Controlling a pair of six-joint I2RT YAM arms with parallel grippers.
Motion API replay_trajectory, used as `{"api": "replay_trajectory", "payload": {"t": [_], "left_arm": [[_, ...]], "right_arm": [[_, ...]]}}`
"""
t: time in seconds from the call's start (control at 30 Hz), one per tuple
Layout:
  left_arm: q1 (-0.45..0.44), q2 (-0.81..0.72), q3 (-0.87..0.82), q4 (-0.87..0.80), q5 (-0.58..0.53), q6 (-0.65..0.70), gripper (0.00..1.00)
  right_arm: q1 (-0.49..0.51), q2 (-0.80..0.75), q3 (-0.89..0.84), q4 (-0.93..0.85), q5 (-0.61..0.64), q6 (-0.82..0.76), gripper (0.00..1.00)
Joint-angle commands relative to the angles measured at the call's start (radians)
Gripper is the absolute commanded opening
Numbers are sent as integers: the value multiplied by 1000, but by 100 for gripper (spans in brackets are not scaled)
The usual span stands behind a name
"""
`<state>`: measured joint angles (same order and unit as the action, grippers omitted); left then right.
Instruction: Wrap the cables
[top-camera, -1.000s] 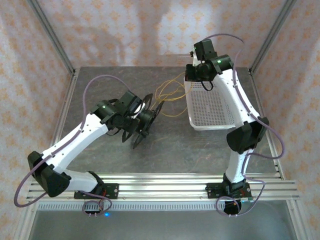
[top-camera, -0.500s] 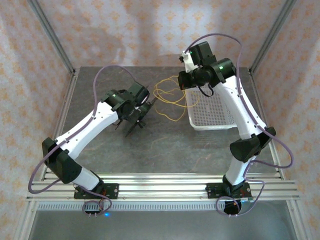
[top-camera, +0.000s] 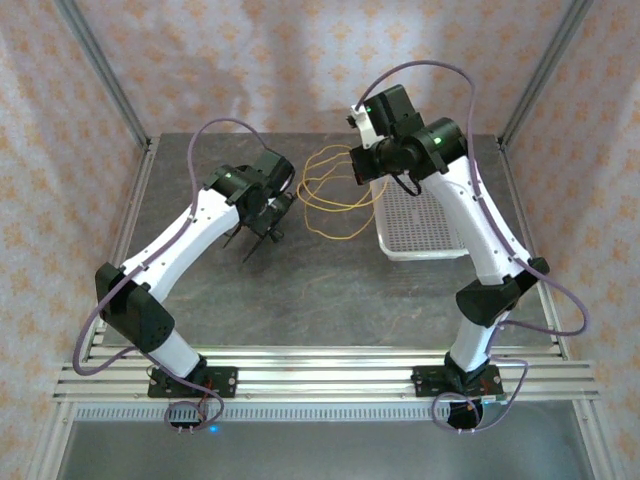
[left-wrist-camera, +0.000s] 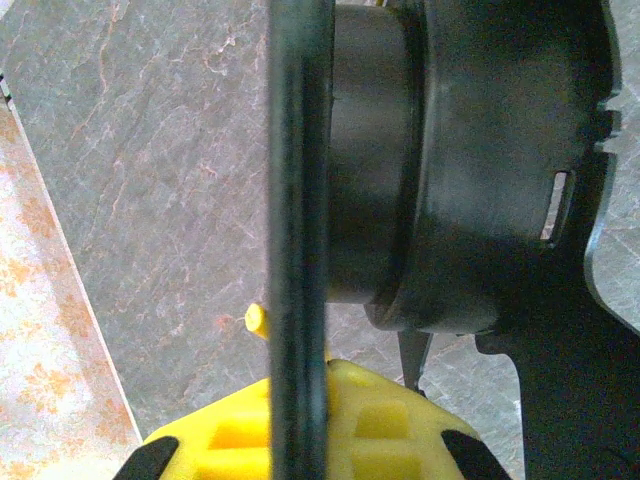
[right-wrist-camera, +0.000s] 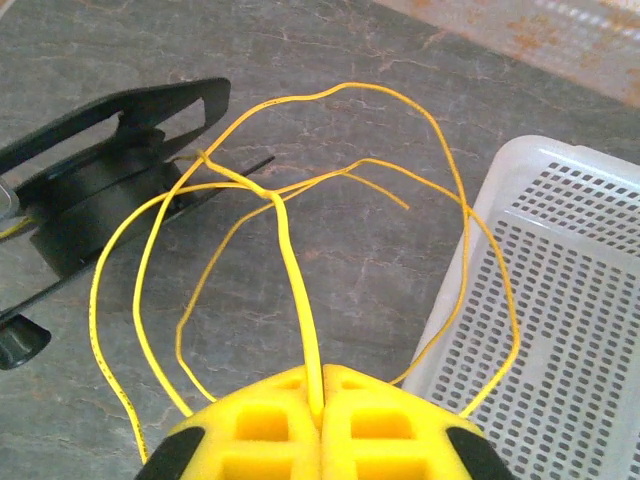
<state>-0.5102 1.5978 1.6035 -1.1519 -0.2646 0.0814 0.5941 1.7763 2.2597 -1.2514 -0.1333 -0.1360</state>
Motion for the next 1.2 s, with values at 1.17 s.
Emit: {"api": "replay_trajectory", "payload": {"t": [1.17], "left_arm": [[30, 16, 30, 51, -119, 29, 0]], "right_arm": [[13, 8, 246, -102, -322, 179, 0]]}}
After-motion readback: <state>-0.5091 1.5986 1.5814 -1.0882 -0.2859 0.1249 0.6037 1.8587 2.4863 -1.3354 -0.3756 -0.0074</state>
